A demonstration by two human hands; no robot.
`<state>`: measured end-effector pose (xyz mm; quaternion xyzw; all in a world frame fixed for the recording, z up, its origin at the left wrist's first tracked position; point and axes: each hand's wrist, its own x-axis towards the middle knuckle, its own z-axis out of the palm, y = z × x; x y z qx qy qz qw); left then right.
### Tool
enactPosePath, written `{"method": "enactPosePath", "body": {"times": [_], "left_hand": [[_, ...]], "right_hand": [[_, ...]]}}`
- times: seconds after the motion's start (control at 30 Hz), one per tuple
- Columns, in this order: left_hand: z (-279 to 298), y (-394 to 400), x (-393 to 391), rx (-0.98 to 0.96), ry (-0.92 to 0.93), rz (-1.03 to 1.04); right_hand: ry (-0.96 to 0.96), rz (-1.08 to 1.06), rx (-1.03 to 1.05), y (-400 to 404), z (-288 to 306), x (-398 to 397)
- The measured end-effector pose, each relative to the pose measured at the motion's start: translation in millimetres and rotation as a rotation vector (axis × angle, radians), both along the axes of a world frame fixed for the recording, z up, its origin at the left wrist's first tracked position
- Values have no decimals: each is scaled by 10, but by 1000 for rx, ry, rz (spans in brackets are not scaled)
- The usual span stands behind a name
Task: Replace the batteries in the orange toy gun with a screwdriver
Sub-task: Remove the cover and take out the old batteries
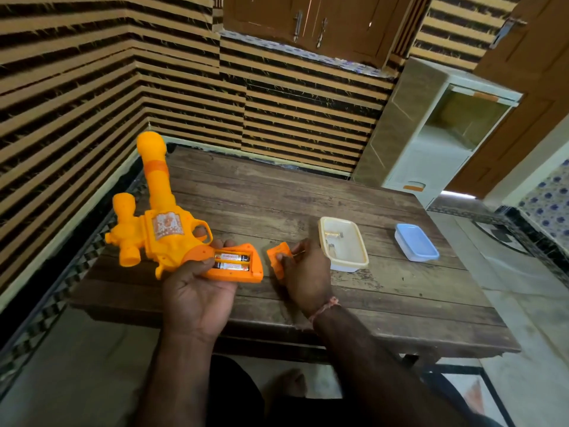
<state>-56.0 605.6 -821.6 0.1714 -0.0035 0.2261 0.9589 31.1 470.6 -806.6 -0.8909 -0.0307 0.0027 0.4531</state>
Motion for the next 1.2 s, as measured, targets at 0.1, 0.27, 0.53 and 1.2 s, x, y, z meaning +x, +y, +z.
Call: {"method": "enactPosePath", "body": {"times": [0.1,0.27,0.53,1.2], "left_hand": [[-8,15,19,6,11,-15],[-6,-9,27,-34,29,-13],[7,-84,61,-4,75,-38],[25,-184,4,75,173,-23]], "right_hand": [[-27,-9,-24,82,32,113],[8,-19,-23,174,106,227],[115,2,119,388,140,471],[-218,209,-810,-721,3,-370]]}}
